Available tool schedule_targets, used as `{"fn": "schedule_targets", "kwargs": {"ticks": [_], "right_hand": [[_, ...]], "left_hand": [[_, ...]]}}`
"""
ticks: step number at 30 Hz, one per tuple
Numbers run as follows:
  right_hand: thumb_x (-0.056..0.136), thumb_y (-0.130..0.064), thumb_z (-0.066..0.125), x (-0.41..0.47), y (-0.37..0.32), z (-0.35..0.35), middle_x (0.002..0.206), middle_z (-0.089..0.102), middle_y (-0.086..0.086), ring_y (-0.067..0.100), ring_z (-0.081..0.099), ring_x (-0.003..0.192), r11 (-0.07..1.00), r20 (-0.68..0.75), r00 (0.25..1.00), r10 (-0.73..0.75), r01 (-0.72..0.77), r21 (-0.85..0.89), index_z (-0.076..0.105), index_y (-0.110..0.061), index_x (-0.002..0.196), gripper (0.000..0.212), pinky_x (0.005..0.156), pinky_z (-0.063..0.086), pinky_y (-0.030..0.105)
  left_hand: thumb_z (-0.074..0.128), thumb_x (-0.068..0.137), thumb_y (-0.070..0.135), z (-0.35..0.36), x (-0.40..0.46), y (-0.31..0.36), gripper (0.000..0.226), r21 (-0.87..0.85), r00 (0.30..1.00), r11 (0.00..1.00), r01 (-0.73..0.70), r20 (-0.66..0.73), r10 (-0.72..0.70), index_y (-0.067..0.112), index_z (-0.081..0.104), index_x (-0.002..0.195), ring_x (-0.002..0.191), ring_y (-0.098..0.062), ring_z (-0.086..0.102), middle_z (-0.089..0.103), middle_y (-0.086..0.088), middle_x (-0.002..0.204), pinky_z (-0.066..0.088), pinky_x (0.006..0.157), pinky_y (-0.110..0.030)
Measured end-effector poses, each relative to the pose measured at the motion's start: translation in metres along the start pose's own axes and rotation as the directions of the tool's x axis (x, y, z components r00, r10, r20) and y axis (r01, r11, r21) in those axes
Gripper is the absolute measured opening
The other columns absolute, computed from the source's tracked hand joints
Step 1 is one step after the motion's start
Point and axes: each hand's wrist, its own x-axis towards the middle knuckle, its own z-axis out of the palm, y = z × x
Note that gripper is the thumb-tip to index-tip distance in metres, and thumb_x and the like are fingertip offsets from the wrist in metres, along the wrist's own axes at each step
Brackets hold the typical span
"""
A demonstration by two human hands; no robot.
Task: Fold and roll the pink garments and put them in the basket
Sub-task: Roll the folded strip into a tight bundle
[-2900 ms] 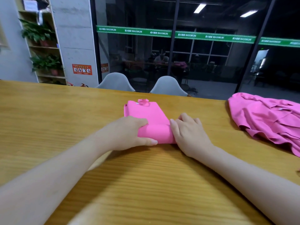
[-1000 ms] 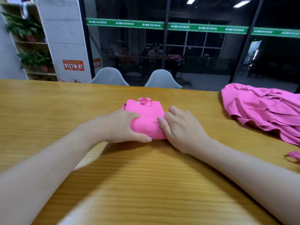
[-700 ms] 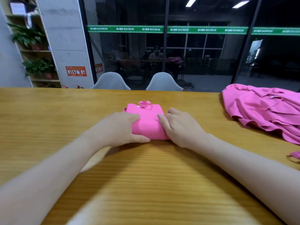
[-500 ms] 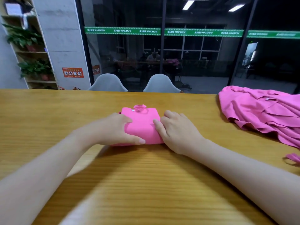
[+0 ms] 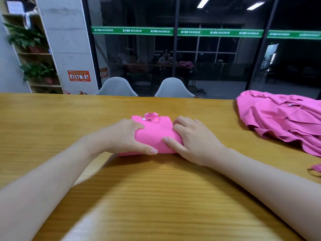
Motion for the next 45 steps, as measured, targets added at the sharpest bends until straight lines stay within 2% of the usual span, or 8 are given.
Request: {"fn": "schedule_targets", "kwargs": {"ticks": [5,10,13,20,25,30,37,45], "right_hand": [[0.068,-0.1,0.038,0.004,0.003,-0.007,0.091,0.053,-0.01,0.011,0.048,0.085,0.994,0.052,0.996,-0.071,0.075,-0.084,0.061,-0.02,0.078,0.084,0.082,0.039,0.032],[0.069,-0.088,0.065,0.015,0.007,-0.012,0.078,0.055,-0.004,0.015,0.055,0.071,0.93,0.201,0.979,-0.028,-0.048,0.364,0.053,-0.019,0.06,0.071,0.068,0.048,0.046],[0.065,-0.09,0.065,0.016,0.006,-0.01,0.082,0.062,-0.003,0.014,0.059,0.074,0.874,0.262,0.964,0.042,-0.162,0.458,0.061,-0.022,0.068,0.068,0.069,0.051,0.046],[0.073,-0.094,0.045,0.001,0.008,-0.005,0.098,0.057,-0.005,0.019,0.054,0.087,0.978,-0.03,0.988,-0.154,0.148,-0.15,0.059,-0.019,0.088,0.078,0.078,0.043,0.037],[0.079,-0.073,0.069,0.011,0.009,-0.015,0.083,0.048,-0.022,0.006,0.044,0.074,0.961,0.034,0.981,-0.189,0.178,0.212,0.049,-0.021,0.065,0.057,0.068,0.032,0.025],[0.079,-0.065,0.076,0.01,0.01,-0.02,0.084,0.065,-0.006,0.014,0.061,0.077,0.839,0.242,0.968,-0.072,-0.073,0.54,0.063,-0.017,0.064,0.052,0.069,0.05,0.035],[0.077,-0.093,0.042,-0.004,0.016,-0.011,0.114,0.06,-0.004,0.019,0.052,0.118,0.968,-0.063,0.979,-0.195,0.182,-0.171,0.063,-0.014,0.099,0.085,0.096,0.042,0.04],[0.076,-0.088,0.053,0.012,0.025,-0.01,0.09,0.055,-0.008,0.012,0.052,0.088,0.982,0.119,0.986,-0.119,0.099,0.16,0.059,-0.021,0.077,0.068,0.084,0.041,0.034]], "left_hand": [[0.072,0.061,0.085,0.002,-0.011,0.002,0.106,0.07,1.0,0.997,0.015,0.021,-0.017,0.026,0.047,0.146,0.124,-0.014,0.051,0.053,0.01,0.139,0.045,0.101,-0.033],[0.066,0.067,0.08,0.01,-0.022,0.009,0.057,0.368,0.978,0.927,-0.065,-0.162,0.133,0.035,0.044,0.094,0.086,-0.015,0.051,0.05,0.016,0.088,0.043,0.072,-0.034],[0.071,0.058,0.082,0.009,-0.012,0.006,0.068,0.184,0.998,0.983,0.019,-0.068,-0.006,0.034,0.05,0.101,0.09,-0.019,0.056,0.057,0.01,0.097,0.049,0.075,-0.035],[0.073,0.041,0.08,0.001,-0.004,0.004,0.105,-0.077,0.995,0.995,0.058,0.081,-0.052,0.017,0.061,0.124,0.111,-0.02,0.058,0.061,0.001,0.123,0.048,0.101,-0.041],[0.049,0.063,0.093,0.014,-0.015,0.002,0.086,0.399,0.979,0.915,-0.064,-0.154,0.136,0.027,0.053,0.119,0.108,-0.013,0.045,0.042,0.013,0.104,0.041,0.088,-0.031],[0.055,0.06,0.096,0.017,-0.018,0.01,0.077,0.295,0.984,0.955,-0.006,-0.166,0.058,0.029,0.054,0.098,0.09,-0.011,0.054,0.053,0.017,0.092,0.042,0.071,-0.032],[0.071,0.055,0.089,0.01,-0.009,0.009,0.075,0.056,0.996,0.997,0.045,-0.081,-0.041,0.02,0.058,0.081,0.074,-0.014,0.056,0.061,0.006,0.083,0.047,0.067,-0.036],[0.055,0.078,0.083,0.022,-0.026,0.017,0.073,0.443,0.953,0.896,-0.039,-0.254,0.167,0.031,0.045,0.128,0.108,-0.013,0.052,0.05,0.015,0.113,0.037,0.081,-0.029]]}}
